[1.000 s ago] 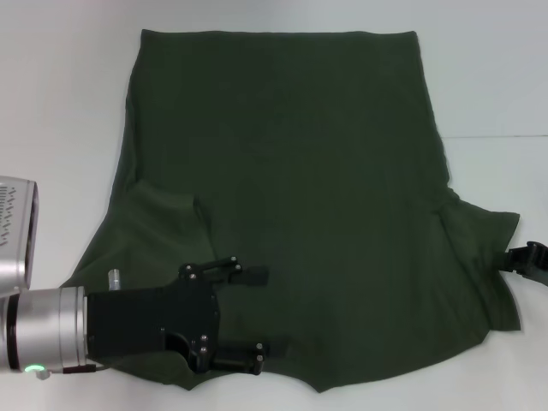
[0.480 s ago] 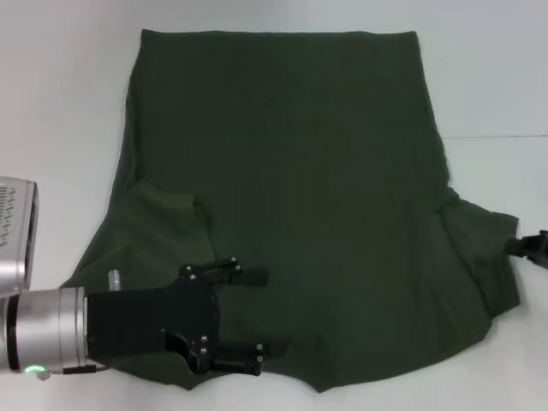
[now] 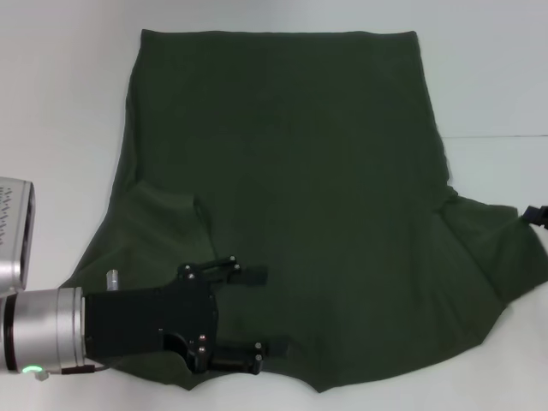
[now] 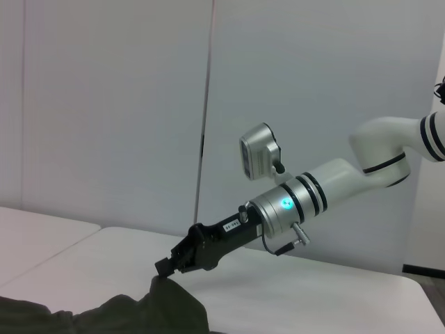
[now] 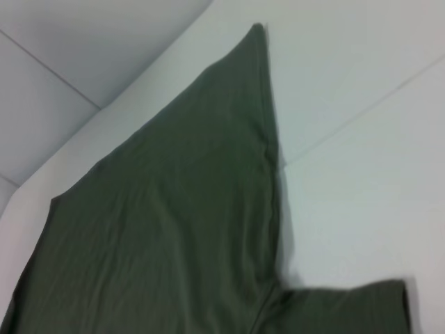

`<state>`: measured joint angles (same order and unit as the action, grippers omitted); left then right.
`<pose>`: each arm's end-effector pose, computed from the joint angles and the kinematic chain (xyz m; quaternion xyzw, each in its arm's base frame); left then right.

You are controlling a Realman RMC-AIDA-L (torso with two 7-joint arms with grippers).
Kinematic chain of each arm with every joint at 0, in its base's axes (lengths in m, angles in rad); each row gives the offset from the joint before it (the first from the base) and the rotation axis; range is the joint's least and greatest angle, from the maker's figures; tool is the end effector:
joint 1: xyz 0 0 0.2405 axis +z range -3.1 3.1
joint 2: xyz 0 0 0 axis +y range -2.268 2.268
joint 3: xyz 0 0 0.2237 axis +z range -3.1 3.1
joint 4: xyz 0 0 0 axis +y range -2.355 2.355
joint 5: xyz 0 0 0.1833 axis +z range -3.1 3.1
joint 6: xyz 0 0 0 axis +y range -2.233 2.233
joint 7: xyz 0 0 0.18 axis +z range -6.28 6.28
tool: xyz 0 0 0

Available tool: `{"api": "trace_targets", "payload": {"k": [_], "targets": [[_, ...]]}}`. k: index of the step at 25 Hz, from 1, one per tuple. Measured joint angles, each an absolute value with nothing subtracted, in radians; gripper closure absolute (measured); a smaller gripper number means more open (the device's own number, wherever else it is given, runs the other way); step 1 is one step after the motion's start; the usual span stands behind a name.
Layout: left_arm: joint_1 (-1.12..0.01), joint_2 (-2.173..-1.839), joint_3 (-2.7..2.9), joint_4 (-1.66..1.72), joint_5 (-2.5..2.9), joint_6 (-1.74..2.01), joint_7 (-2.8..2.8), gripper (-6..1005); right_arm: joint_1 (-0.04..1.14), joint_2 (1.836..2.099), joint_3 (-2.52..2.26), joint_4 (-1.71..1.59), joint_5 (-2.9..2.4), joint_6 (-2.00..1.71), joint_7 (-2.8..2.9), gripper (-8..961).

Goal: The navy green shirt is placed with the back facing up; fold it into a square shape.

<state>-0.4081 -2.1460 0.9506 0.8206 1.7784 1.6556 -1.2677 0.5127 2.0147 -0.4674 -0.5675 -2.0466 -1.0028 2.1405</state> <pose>-0.1664 0.2697 -0.0304 -0.9478 -0.0949 -0.2944 0.0778 0.3199 0.3658 0.0462 -0.6383 0.6338 0.2826 0.3332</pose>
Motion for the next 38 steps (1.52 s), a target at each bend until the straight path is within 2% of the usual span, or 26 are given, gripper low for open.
{"api": "trace_targets", "payload": {"k": [5, 10, 22, 33, 38], "targets": [[-0.409, -2.146, 0.948, 0.821, 1.782, 1.656, -1.268, 77, 0.534, 2.007, -0.467, -0.575, -2.042, -0.954, 2.134, 945], [-0.411, -2.146, 0.948, 0.821, 1.783, 1.656, -1.271, 76, 0.555, 1.985, -0.471, -0.574, -2.042, -0.929, 2.134, 941], [-0.411, -2.149, 0.948, 0.819, 1.778, 1.651, -1.275, 76, 0.581, 1.953, -0.477, -0.570, -2.049, -0.908, 2.139, 933], [-0.413, -2.152, 0.947, 0.819, 1.776, 1.647, -1.278, 76, 0.590, 1.951, -0.479, -0.582, -2.046, -1.044, 2.128, 926], [-0.417, -2.150, 0.947, 0.819, 1.776, 1.648, -1.280, 76, 0.659, 1.969, -0.528, -0.591, -2.044, -1.124, 2.131, 922]]}}
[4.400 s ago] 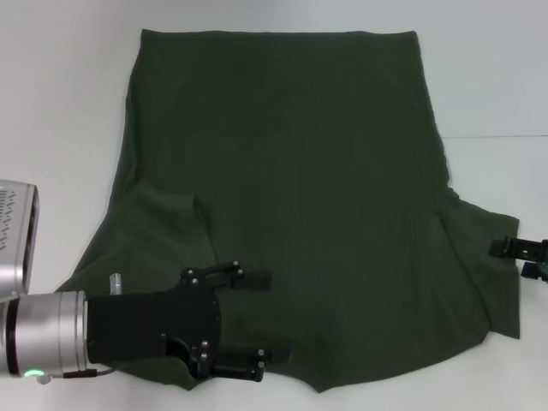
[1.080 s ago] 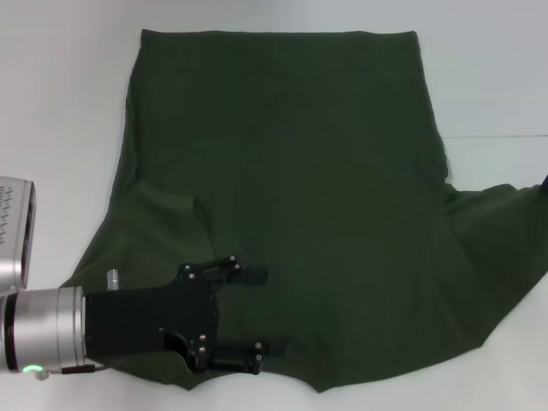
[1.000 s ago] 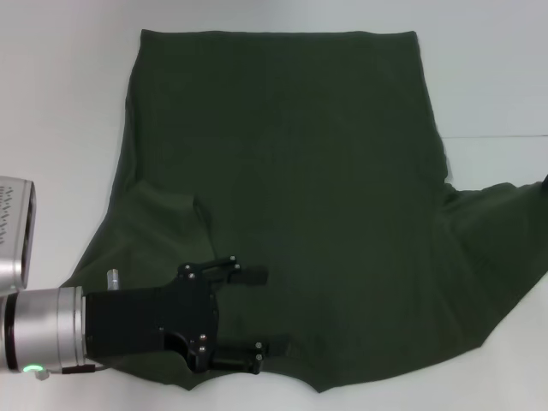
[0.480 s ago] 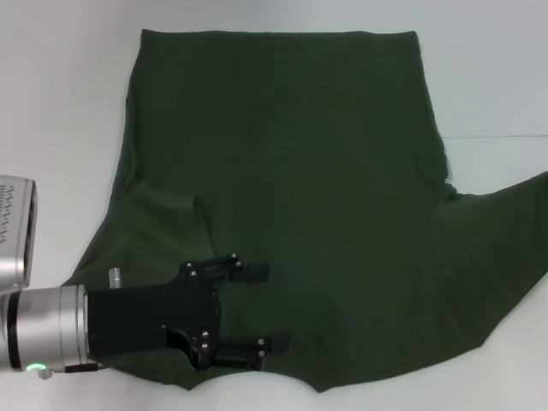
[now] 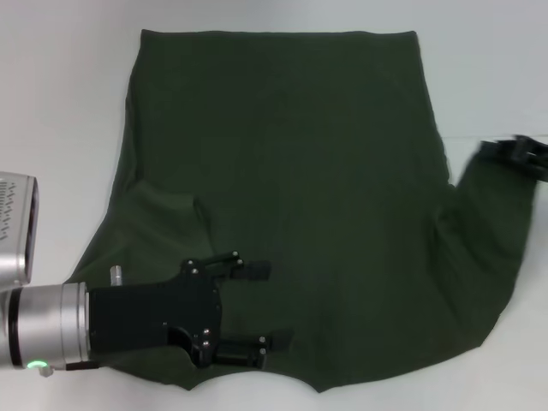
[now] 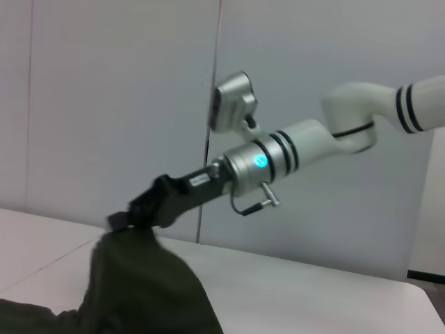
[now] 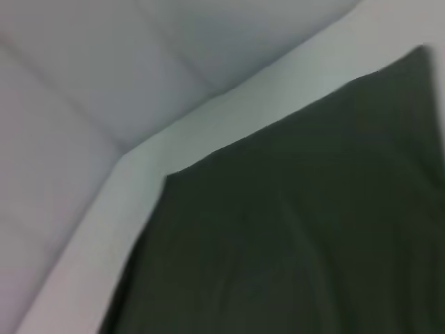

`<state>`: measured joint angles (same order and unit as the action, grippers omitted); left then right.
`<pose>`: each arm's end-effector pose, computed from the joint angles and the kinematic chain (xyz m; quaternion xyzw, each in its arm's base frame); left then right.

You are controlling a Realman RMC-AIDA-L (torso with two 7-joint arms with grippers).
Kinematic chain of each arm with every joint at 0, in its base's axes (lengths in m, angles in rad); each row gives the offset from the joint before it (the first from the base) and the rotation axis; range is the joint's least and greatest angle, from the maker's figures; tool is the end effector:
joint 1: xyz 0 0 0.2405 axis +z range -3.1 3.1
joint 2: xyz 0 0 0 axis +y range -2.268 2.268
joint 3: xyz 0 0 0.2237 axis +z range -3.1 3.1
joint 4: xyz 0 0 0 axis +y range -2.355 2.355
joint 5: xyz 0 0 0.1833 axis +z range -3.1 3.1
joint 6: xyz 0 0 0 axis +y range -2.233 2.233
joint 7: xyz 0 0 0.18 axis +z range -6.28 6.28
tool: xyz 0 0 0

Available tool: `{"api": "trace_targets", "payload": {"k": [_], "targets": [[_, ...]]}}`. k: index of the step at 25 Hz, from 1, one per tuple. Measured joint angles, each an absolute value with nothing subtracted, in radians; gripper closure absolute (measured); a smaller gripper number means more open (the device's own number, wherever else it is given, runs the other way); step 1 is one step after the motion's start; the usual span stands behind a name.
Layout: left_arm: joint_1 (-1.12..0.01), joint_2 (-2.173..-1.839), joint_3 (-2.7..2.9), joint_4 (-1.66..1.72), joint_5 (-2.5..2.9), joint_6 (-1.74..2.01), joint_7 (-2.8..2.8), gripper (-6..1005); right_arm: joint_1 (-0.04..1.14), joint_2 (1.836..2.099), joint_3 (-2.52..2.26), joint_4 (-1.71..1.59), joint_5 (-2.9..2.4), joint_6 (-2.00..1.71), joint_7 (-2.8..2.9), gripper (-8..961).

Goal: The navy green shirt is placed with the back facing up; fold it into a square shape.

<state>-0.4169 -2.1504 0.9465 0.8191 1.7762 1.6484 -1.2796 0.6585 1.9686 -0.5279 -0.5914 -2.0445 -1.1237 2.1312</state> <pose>-0.1636 0.2723 -0.0310 -0.9463 -0.0991 -0.2975 0.0788 0.2490 0.4040 0.0538 -0.7320 0.5517 0.2876 0.2776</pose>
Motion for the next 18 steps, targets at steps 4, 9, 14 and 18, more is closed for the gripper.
{"api": "trace_targets", "payload": {"k": [4, 9, 14, 18], "targets": [[-0.418, -2.148, 0.936, 0.819, 1.776, 1.651, -1.280, 76, 0.734, 2.004, -0.598, -0.563, -2.046, -1.082, 2.127, 919], [-0.417, -2.148, 0.917, 0.819, 1.776, 1.653, -1.280, 76, 0.787, 2.066, -0.628, -0.556, -2.030, -1.068, 2.066, 916], [-0.416, -2.147, 0.916, 0.814, 1.777, 1.646, -1.278, 76, 0.797, 2.081, -0.644, -0.560, -1.993, -1.083, 2.064, 841], [-0.414, -2.146, 0.903, 0.812, 1.778, 1.644, -1.277, 77, 0.773, 2.071, -0.639, -0.560, -1.964, -1.095, 2.062, 696]]}}
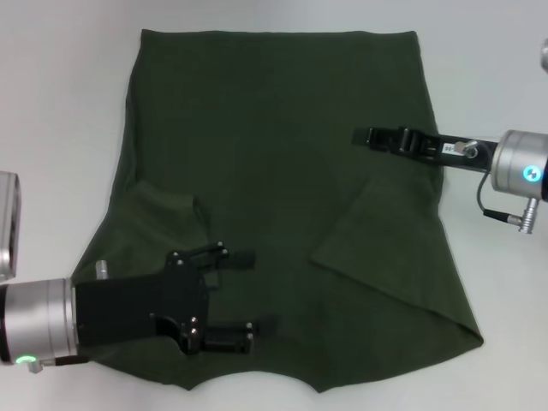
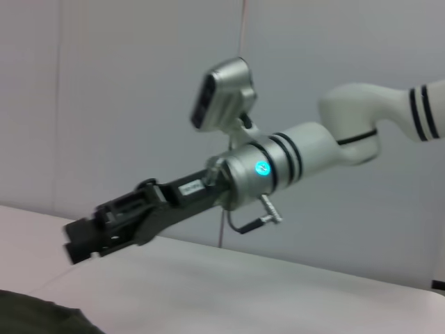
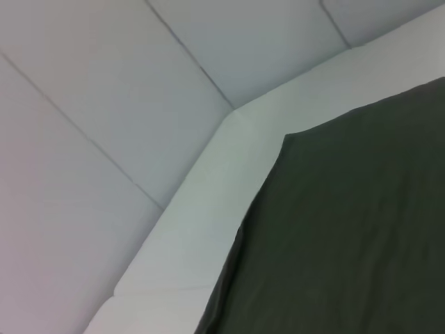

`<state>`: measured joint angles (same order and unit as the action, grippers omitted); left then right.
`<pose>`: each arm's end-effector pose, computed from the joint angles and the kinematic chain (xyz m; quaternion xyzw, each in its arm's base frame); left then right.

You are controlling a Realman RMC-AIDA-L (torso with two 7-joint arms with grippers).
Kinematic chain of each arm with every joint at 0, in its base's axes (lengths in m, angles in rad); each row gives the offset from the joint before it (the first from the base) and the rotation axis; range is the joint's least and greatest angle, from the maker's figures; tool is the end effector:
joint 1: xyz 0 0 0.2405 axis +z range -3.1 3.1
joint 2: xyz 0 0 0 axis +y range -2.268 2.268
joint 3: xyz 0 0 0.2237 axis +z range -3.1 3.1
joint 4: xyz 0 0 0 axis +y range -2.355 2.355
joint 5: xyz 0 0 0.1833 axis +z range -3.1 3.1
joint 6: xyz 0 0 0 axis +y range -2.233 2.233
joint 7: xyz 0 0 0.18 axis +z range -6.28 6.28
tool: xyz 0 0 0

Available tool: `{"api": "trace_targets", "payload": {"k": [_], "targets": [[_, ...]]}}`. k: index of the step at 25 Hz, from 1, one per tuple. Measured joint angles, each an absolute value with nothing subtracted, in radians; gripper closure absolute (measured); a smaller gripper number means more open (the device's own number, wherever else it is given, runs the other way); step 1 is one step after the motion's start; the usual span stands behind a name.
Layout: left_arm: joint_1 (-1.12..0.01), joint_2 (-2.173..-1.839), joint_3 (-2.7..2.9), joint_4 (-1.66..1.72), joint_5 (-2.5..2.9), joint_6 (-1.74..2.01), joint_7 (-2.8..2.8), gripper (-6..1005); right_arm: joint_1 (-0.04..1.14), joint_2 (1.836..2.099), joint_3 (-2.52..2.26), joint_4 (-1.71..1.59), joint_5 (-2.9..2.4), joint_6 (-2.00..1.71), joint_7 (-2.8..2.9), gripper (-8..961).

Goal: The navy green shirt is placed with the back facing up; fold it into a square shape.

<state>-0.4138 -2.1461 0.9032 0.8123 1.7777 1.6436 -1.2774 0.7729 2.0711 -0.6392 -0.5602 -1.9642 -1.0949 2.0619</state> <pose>-0.1692 0.2773 -0.0242 -0.9417 -0.1096 -0.3023 0.0993 0.1767 0.4124 -0.0049 -0.7859 0.4997 0.2998 0.2070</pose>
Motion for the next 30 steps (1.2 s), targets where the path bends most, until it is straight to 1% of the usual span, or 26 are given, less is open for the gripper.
{"api": "trace_targets", "payload": {"k": [5, 11, 13, 21, 30], "targets": [[-0.410, -2.145, 0.855, 0.803, 1.778, 1.652, -1.287, 77, 0.727, 2.070, -0.642, -0.559, -1.893, -1.178, 1.986, 488], [-0.381, -2.131, 0.757, 0.799, 1.785, 1.655, -1.360, 77, 0.695, 2.085, -0.647, -0.534, -1.876, -1.286, 1.844, 243], [-0.362, -2.126, 0.721, 0.799, 1.785, 1.646, -1.375, 77, 0.693, 2.085, -0.649, -0.503, -1.874, -1.316, 1.785, 34], [-0.275, -2.098, 0.683, 0.798, 1.802, 1.497, -1.396, 77, 0.694, 2.091, -0.652, -0.410, -1.861, -1.353, 1.620, 26], [-0.212, -2.093, 0.608, 0.799, 1.843, 1.404, -1.414, 77, 0.709, 2.097, -0.658, -0.387, -1.836, -1.362, 1.590, 23]]}}
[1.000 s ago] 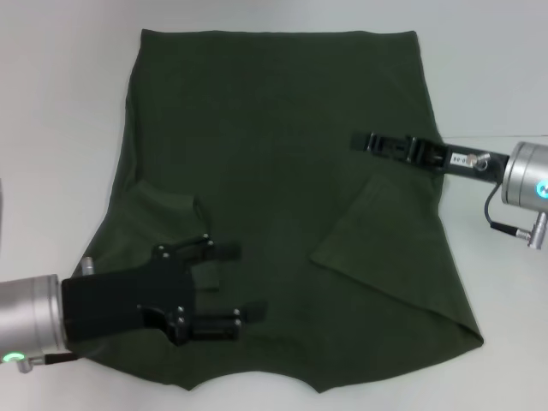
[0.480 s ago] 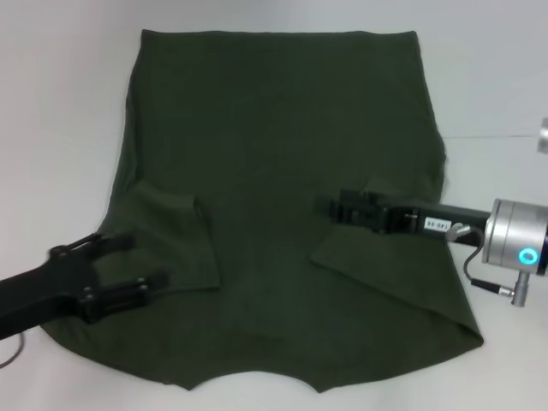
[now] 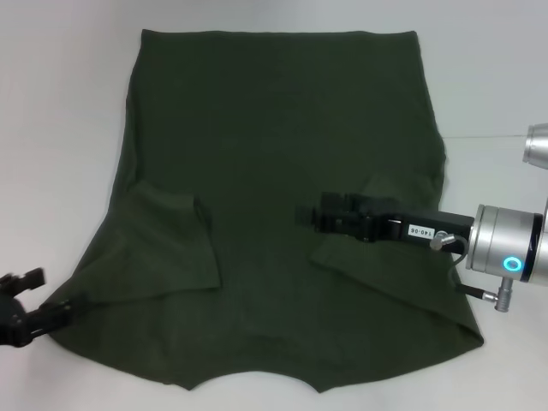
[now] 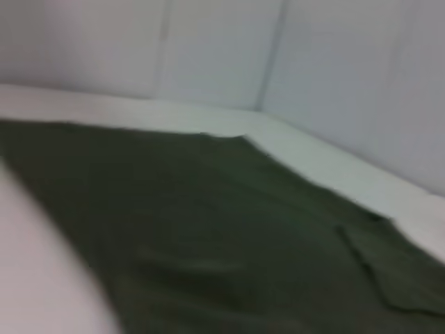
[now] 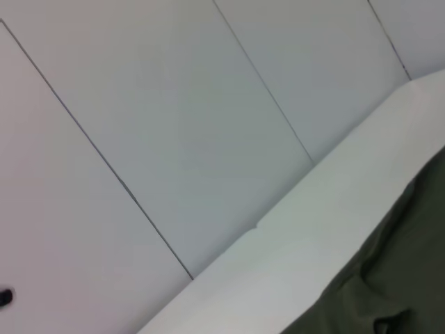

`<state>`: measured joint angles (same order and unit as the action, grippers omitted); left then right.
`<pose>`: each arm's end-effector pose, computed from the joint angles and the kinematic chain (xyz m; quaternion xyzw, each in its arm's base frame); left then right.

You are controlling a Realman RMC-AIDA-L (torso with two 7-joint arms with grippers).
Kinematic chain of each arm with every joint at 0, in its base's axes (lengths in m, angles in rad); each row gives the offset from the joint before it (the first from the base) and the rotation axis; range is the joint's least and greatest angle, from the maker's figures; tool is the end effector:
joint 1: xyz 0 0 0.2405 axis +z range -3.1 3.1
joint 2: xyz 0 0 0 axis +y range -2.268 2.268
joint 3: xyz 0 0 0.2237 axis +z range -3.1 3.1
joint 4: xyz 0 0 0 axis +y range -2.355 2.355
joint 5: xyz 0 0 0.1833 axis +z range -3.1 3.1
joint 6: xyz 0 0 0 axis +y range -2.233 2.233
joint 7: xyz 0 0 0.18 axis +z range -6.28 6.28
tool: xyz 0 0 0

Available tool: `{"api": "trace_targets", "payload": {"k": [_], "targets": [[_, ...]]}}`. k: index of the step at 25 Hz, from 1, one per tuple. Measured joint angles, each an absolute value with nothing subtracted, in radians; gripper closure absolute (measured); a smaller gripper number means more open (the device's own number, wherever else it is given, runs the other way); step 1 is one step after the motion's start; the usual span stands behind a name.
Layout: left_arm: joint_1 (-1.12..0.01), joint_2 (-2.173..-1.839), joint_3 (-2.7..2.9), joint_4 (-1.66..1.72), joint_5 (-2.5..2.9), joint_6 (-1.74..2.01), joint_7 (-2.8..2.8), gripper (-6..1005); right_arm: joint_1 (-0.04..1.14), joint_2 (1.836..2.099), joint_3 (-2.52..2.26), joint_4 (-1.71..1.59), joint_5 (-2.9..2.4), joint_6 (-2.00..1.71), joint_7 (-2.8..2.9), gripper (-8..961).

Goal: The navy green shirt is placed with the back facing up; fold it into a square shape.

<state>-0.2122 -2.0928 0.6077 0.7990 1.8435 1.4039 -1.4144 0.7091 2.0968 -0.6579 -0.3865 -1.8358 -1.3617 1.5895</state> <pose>-0.3009 0.2782 0.0381 -0.8458 -0.3458 -0.2438 0.3251 0.1613 0.3482 -0.0453 -0.8620 0.3654 0.3353 0.1049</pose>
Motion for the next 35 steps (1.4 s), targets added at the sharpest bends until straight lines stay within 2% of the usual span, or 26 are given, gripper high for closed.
{"api": "trace_targets", "payload": {"k": [16, 35], "targets": [[-0.233, -2.120, 0.589, 0.746, 1.943, 1.175, -1.467, 76, 0.710, 2.095, -0.658, -0.391, -1.819, -1.367, 1.585, 24], [-0.251, -2.127, 0.606, 0.746, 1.996, 1.224, -1.461, 77, 0.705, 2.092, -0.656, -0.397, -1.795, -1.384, 1.560, 25]]}}
